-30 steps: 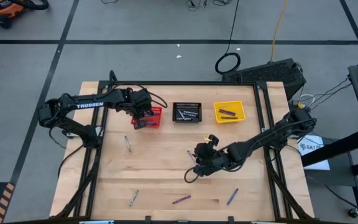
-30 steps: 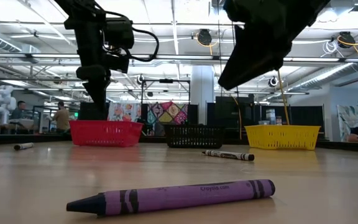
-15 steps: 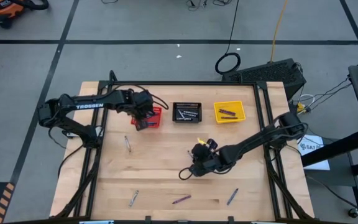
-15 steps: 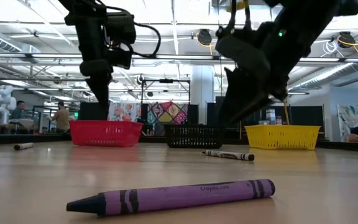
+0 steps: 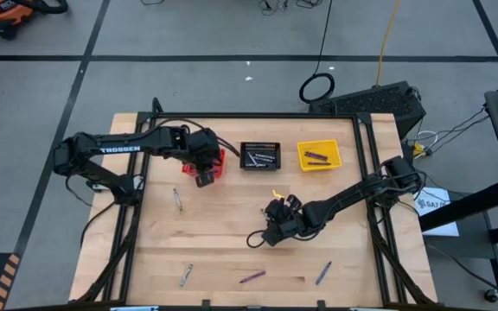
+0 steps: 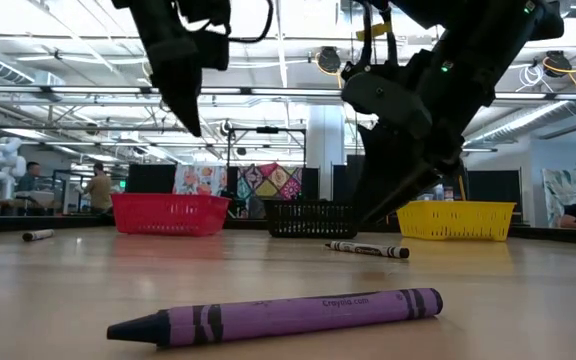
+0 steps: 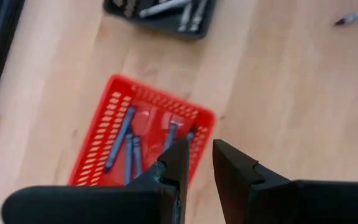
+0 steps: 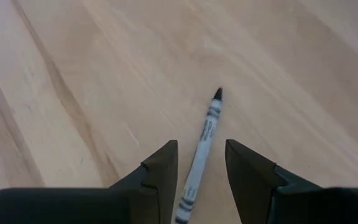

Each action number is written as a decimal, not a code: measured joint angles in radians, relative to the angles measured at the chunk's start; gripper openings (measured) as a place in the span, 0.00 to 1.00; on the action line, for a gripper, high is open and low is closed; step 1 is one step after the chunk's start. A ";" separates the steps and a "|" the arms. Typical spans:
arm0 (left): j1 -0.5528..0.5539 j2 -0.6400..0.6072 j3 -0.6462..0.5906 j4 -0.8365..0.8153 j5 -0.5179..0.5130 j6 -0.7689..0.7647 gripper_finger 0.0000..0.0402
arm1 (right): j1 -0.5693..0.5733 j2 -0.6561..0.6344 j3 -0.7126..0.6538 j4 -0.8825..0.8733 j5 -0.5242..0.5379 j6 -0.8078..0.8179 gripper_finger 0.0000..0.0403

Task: Sort crayons
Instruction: Put the black crayon into the black basket, then put the purple crayon into the yellow basket

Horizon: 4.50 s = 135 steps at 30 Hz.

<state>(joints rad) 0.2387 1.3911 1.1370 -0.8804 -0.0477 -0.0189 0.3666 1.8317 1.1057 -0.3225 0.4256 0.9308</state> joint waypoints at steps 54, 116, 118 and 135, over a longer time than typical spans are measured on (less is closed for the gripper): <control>-0.411 0.001 0.016 -0.180 0.172 -0.295 0.18 | -0.160 -0.077 -0.003 -0.079 -0.147 -0.305 0.01; -0.612 0.158 0.015 0.172 -0.015 -0.573 0.18 | -0.498 -0.223 0.132 -0.398 -0.191 -0.683 0.28; -0.620 0.194 0.015 0.232 -0.012 -0.609 0.18 | -0.489 -0.255 0.132 -0.430 -0.192 -0.643 0.28; -0.703 0.342 0.015 0.534 0.004 -0.631 0.18 | -0.469 -0.350 0.132 -0.476 -0.191 -0.519 0.28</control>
<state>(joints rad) -0.4639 1.7329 1.1519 -0.3461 -0.0433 -0.6498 -0.1024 1.4814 1.2381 -0.7990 0.2343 0.4122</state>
